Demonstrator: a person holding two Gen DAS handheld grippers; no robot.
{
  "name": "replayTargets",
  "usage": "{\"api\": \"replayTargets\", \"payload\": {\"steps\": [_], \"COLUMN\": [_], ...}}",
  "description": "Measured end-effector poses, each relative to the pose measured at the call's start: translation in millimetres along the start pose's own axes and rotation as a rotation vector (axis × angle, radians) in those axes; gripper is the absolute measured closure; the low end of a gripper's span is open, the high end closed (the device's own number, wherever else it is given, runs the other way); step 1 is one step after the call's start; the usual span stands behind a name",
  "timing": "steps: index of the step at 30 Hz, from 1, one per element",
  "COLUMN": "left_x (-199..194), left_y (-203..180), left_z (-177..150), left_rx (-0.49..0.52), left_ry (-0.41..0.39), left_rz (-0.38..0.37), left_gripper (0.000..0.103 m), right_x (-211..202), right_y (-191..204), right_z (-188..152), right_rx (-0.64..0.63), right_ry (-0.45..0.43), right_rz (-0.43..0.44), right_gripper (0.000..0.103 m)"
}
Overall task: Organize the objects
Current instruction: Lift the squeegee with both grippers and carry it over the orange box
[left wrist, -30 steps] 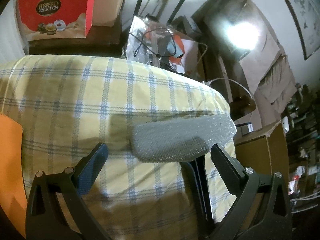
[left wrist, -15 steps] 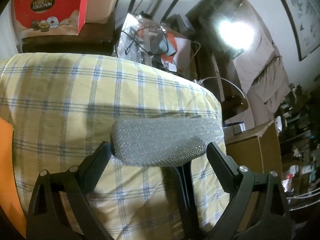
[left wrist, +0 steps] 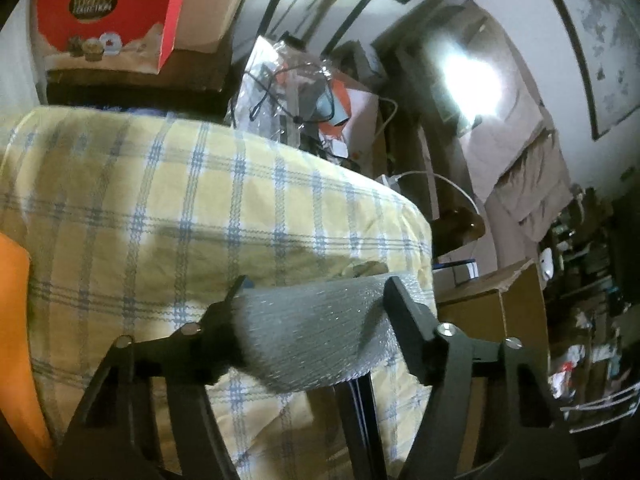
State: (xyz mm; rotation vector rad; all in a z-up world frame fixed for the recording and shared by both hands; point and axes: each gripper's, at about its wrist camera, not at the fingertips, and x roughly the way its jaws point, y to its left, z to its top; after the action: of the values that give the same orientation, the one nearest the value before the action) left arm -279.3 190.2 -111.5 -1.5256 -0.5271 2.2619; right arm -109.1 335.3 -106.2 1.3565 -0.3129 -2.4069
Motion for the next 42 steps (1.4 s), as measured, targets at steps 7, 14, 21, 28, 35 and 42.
{"api": "replayTargets", "payload": {"steps": [7,14,21,28,35,42], "left_x": [-26,-65,-122,-178,-224,-253], "left_y": [-4,9,39,85,149,204], "left_z": [3,6,14,23,21,11], "left_rx": [-0.016,-0.04,-0.07,-0.109,-0.183,-0.27], "left_ry": [-0.019,-0.073,-0.15,-0.225,-0.288,-0.327], "left_rz": [-0.054,-0.106,-0.099,-0.067,-0.063,-0.076], "left_gripper": [0.057,0.058,0.058,0.058,0.058,0.058], "right_x": [-12,-26,-35,-28,-17,2], "right_y": [7,27,62,122,179,231], "right_z": [-4,2,17,30,37,37], "right_rx": [-0.015,-0.065,-0.15,-0.255,-0.34,-0.433], "right_ry": [-0.029,-0.059,-0.084,-0.084,-0.079,-0.045], "right_rz": [0.019,0.01,0.033,0.072,0.128,0.159], "right_gripper": [0.084,0.084,0.084,0.084,0.084,0.084]}}
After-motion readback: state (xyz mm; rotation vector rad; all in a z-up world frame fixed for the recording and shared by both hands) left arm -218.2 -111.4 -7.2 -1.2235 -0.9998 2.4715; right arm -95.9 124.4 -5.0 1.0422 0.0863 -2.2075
